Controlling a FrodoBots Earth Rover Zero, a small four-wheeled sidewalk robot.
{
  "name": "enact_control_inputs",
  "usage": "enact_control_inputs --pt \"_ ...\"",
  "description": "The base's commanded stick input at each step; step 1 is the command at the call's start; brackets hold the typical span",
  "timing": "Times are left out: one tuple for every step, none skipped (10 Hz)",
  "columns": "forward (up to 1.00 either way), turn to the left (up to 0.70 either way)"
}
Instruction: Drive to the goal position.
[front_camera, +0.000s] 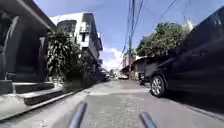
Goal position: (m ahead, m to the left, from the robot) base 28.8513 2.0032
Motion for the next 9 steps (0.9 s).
enact_control_inputs --pt "1.0 -0.38" --pt "1.0 -0.34" --pt "1.0 -0.2" --pt "1.0 0.0" --pt "1.0 0.0" --pt "1.0 0.0" --pt "1.0 0.0" --pt "1.0 0.0" --pt "1.0 -0.33"
